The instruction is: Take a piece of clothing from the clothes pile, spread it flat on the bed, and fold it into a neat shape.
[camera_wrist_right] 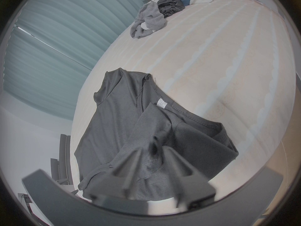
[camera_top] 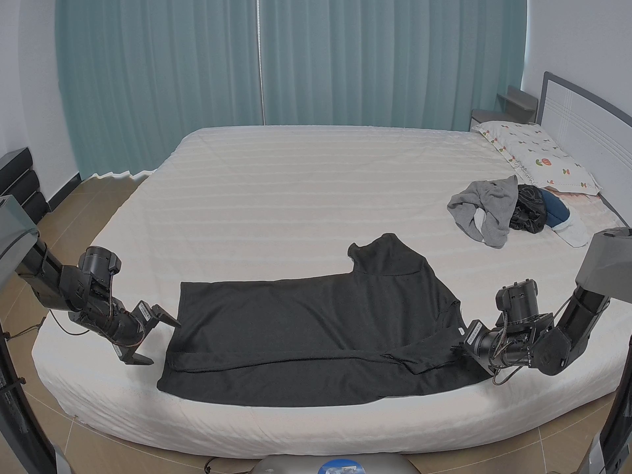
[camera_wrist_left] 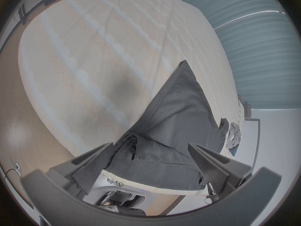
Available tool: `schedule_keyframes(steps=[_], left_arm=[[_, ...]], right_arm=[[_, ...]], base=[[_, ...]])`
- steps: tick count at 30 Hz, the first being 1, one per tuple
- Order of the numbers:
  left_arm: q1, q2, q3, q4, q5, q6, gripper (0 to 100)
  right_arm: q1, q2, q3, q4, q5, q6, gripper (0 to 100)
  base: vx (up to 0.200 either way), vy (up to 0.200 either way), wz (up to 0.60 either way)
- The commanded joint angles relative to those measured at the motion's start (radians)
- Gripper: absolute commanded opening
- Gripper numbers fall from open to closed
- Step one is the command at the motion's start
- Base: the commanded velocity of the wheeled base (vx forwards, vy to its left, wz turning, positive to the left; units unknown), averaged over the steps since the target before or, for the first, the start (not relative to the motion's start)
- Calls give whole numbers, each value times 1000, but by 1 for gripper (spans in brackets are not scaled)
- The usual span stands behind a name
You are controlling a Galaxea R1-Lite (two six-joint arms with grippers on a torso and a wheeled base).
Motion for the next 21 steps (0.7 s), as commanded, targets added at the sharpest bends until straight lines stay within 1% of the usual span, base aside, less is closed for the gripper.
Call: schedule_keyframes(steps=[1, 8, 13, 14, 15, 21], left_arm=[[2, 0, 0, 0, 0, -1, 100], [1, 0, 0, 0, 0, -1, 100], [1, 2, 0, 0, 0, -1, 100], [2, 4, -2, 0, 0, -1, 100], [2, 5, -2, 0, 0, -1, 100], [2, 5, -2, 0, 0, -1, 100]], right_arm=[[-8, -36, -2, 0, 11, 0, 100], [-14, 10, -17, -6, 21, 3, 100], [-2, 24, -49, -4, 46, 24, 100], [12, 13, -54, -1, 49, 54, 100], [20, 5, -57, 7, 49, 63, 100], [60, 16, -46, 22, 40, 75, 100]], base=[[0, 0, 0], [0, 0, 0], [0, 0, 0], [0, 0, 0], [0, 0, 0], [0, 0, 0]])
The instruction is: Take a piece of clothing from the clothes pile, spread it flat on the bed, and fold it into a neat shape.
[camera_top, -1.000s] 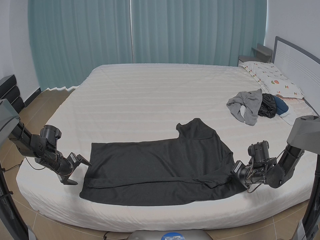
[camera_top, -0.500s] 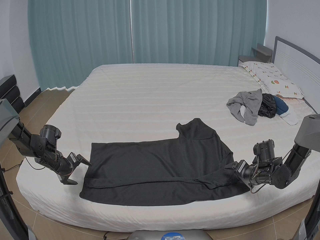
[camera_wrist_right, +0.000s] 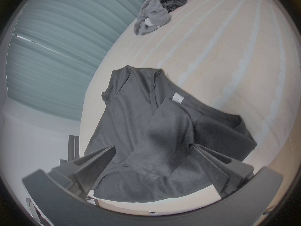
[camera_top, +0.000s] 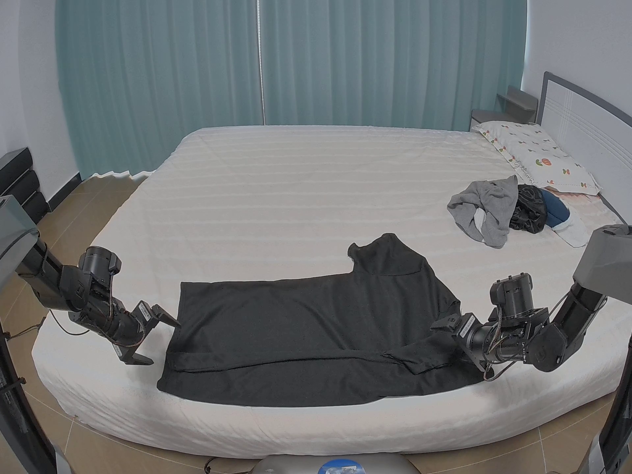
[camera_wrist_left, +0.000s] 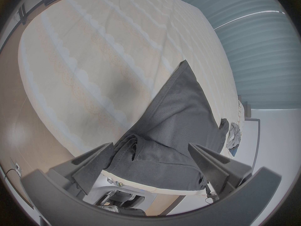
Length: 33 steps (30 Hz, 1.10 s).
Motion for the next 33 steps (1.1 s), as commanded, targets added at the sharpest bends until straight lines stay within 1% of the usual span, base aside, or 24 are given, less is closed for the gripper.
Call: schedule_keyframes(steps=[1, 10, 12, 15, 16, 33], left_arm=[[2, 3, -1, 0, 0, -1, 100], [0, 3, 1, 0, 0, -1, 100], [2, 0, 1, 0, 0, -1, 100], [2, 0, -1, 0, 0, -1, 100], [2, 0, -1, 0, 0, -1, 100], [5, -5, 1, 0, 0, -1, 100]], right_arm=[[18, 15, 6, 4, -4, 2, 100], [7, 49, 7, 2, -20, -1, 100], [-11, 55, 4, 2, -33, -4, 100], [-24, 70, 2, -7, -34, -4, 100], [-28, 73, 2, -12, -34, -4, 0], [-41, 32, 10, -7, -48, 3, 0]], base=[[0, 0, 0], [0, 0, 0], [0, 0, 0], [0, 0, 0], [0, 0, 0], [0, 0, 0]])
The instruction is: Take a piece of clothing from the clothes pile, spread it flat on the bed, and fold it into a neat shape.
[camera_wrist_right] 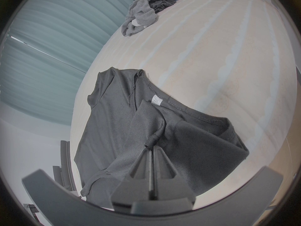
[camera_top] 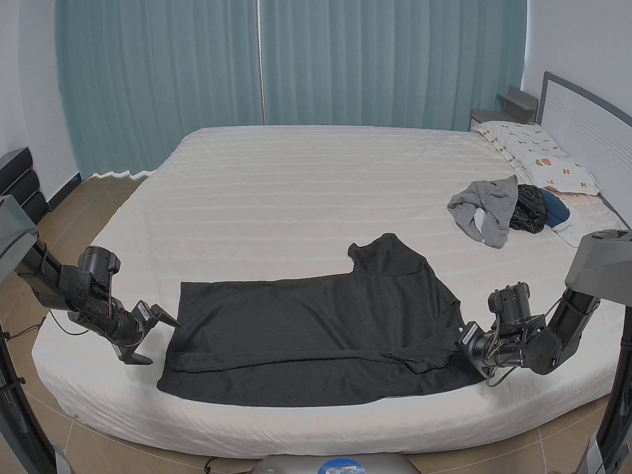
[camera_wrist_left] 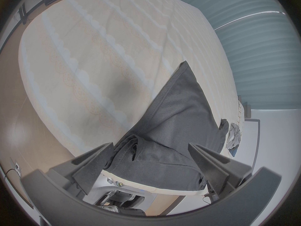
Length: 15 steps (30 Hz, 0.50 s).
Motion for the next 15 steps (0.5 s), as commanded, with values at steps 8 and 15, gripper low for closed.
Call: schedule_keyframes(steps=[8, 15], left_arm=[[1, -3, 1, 0, 0, -1, 100], [1, -2, 1, 0, 0, -1, 100]], right_arm=[[4, -127, 61, 12, 10, 1, 0], [10, -173, 116, 10, 16, -1, 0]], base=[[0, 0, 0], [0, 0, 0]])
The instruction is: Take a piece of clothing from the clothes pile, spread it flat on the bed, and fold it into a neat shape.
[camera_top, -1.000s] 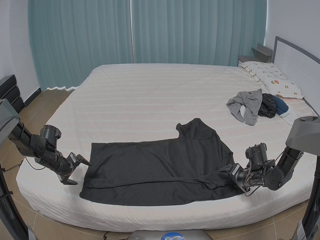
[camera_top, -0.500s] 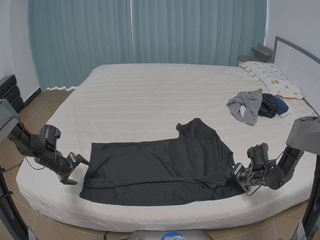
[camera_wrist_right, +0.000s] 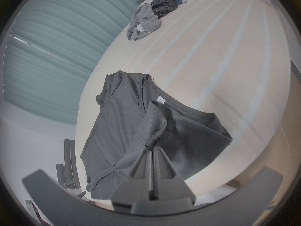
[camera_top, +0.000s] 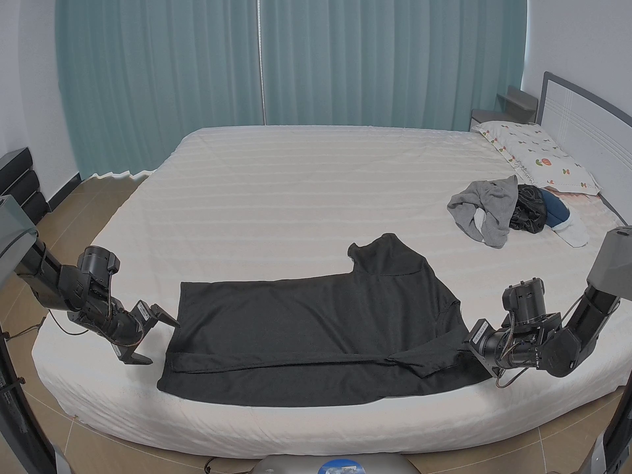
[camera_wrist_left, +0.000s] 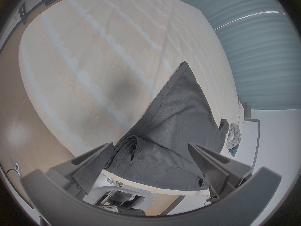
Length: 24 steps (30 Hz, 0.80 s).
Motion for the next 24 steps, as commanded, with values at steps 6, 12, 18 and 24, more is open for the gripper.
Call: schedule_keyframes(steps=[6, 12, 18, 24], left_arm=[[0, 0, 3, 0, 0, -1, 100], [-1, 0, 3, 0, 0, -1, 100], [-1, -1, 5, 0, 0, -1, 100], [-1, 0, 5, 0, 0, -1, 100]], right_arm=[[5, -82, 29, 4, 3, 0, 0], [55, -127, 49, 90, 2, 2, 0], [54, -102, 65, 96, -7, -9, 0], [58, -44, 75, 100, -4, -66, 100]], base=[[0, 0, 0], [0, 0, 0], [0, 0, 0], [0, 0, 0]])
